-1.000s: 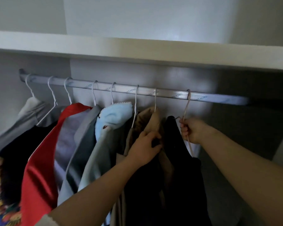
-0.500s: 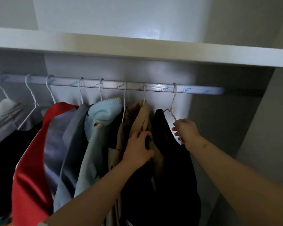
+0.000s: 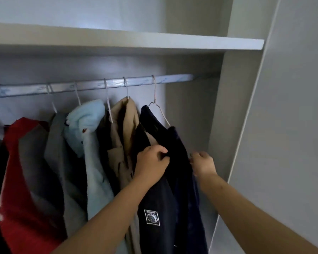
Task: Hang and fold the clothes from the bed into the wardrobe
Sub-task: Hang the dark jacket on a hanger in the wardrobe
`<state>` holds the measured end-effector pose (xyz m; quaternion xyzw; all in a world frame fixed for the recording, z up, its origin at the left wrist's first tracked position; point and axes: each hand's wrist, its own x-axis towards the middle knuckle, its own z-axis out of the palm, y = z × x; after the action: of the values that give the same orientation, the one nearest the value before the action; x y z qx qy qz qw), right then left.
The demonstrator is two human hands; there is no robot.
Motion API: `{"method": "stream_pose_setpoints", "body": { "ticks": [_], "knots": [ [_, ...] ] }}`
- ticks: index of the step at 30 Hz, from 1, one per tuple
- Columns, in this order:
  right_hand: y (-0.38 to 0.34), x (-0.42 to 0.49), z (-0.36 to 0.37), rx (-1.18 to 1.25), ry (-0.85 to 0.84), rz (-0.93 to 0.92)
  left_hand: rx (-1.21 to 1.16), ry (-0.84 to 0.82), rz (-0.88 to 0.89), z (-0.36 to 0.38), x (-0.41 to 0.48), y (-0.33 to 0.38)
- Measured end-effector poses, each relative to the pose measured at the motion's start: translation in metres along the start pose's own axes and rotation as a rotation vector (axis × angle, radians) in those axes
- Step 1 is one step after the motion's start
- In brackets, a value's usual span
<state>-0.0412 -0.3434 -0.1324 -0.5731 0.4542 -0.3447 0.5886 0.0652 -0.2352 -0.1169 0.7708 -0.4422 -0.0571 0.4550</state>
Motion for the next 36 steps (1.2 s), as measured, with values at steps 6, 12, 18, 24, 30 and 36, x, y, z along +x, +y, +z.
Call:
{"method": "stream_pose_setpoints", "body": {
  "ticks": [6,12,18,24,30,36],
  "knots": [
    [0.07,-0.089,-0.071,0.14,0.258,0.224,-0.16,-0.287,-0.04,0.059,-0.066,0.021],
    [0.132,-0.193,-0.177,0.268,0.534,0.399,-0.18,-0.693,0.01,0.145,-0.171,0.071],
    [0.19,-0.325,-0.282,0.395,0.76,0.496,-0.085,-0.991,0.052,0.218,-0.312,0.13],
    [0.254,-0.477,-0.375,0.502,1.056,0.579,-0.09,-1.307,0.05,0.269,-0.482,0.198],
    [0.302,-0.619,-0.432,0.592,1.363,0.65,-0.027,-1.539,0.108,0.299,-0.63,0.245],
    [0.338,-0.737,-0.454,0.755,1.621,0.677,0.116,-1.784,0.284,0.313,-0.755,0.278]
  ]
}}
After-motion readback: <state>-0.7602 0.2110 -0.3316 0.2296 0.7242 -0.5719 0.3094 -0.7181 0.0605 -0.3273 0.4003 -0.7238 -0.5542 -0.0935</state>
